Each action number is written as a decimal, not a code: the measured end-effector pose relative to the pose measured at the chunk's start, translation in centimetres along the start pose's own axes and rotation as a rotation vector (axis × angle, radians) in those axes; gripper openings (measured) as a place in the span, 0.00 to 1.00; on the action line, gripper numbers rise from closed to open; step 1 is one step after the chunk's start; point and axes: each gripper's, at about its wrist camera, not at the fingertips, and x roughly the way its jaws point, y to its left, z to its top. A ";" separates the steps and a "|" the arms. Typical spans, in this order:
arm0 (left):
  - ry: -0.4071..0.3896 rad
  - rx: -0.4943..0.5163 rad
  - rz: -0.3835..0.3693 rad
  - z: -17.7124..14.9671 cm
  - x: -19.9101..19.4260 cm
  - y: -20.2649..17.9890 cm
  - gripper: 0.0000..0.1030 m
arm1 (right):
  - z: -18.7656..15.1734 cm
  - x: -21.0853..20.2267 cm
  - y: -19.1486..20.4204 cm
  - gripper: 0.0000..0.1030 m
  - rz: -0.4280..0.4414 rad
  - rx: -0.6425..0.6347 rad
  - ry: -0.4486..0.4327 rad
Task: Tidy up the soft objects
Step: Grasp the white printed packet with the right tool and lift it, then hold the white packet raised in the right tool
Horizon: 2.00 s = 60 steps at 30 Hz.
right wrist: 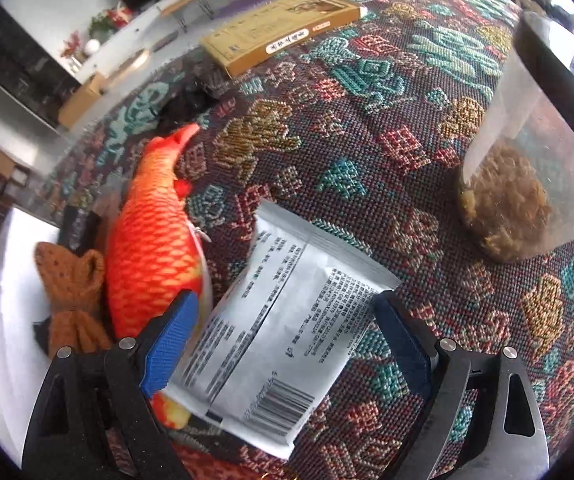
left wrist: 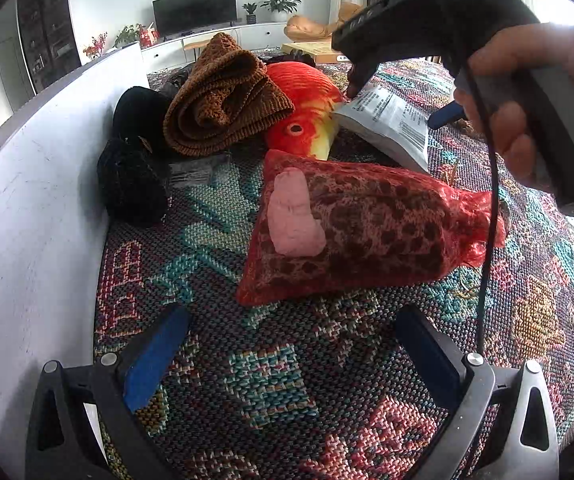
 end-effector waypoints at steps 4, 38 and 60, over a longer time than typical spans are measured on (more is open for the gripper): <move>0.000 0.000 0.000 0.0 0.0 0.0 1.00 | -2.2 0.2 0.4 0.87 -0.055 -0.192 -0.008; 0.000 -0.001 0.000 0.1 0.0 0.0 1.00 | -14.6 -5.9 -16.9 0.93 -0.156 0.048 -0.239; 0.000 -0.002 0.001 0.0 0.0 -0.1 1.00 | -14.6 -5.8 -16.8 0.94 -0.156 0.048 -0.240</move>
